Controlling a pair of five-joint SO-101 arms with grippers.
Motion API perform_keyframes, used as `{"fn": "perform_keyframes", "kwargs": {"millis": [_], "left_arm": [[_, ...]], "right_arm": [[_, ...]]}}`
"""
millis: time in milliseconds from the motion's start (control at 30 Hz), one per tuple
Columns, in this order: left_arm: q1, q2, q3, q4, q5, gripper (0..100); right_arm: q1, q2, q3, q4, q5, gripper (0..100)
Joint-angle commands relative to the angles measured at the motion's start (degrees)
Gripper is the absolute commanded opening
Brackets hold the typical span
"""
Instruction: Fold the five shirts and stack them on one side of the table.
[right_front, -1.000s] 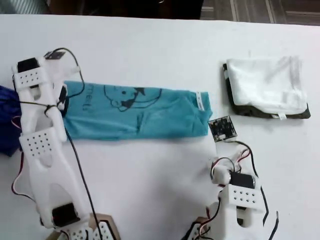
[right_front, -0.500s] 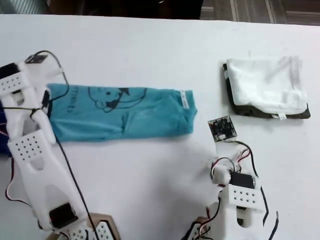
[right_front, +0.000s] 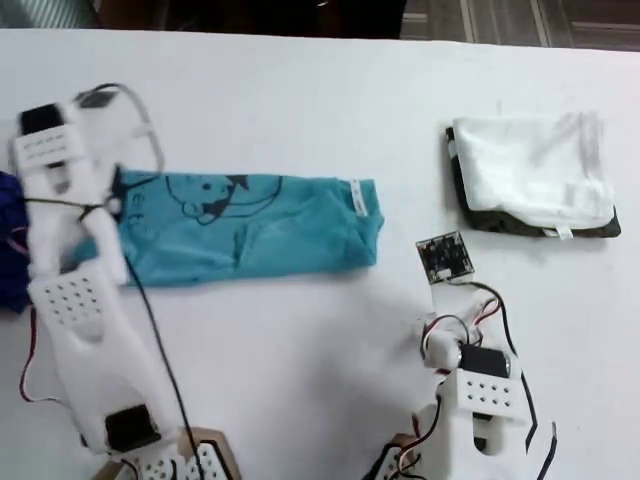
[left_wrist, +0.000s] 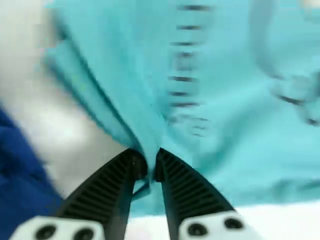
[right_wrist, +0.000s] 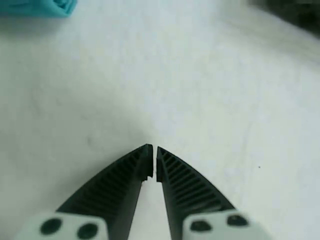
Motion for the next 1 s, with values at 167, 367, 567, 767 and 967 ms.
{"fn": "perform_keyframes", "kwargs": {"millis": [167, 367, 567, 767, 967], "left_arm": [[15.30, -20.22, 10.59, 0.88, 6.07, 3], [24.88, -24.97, 11.74, 0.88, 8.88, 3], [33.41, -25.58, 11.47, 0.70, 11.34, 3], [39.30, -25.32, 7.69, 0.53, 11.52, 3], [43.43, -25.23, 0.22, 0.44, 11.52, 3]], "right_arm": [[1.63, -1.36, -0.35, -1.89, -0.88, 2.0], [4.35, -1.36, -0.35, -3.38, -5.10, 2.0], [4.53, -1.36, -0.35, -3.38, -5.27, 2.0], [4.53, -1.36, -0.35, -3.38, -5.27, 2.0], [4.53, -1.36, -0.35, -3.38, -5.27, 2.0]]}}
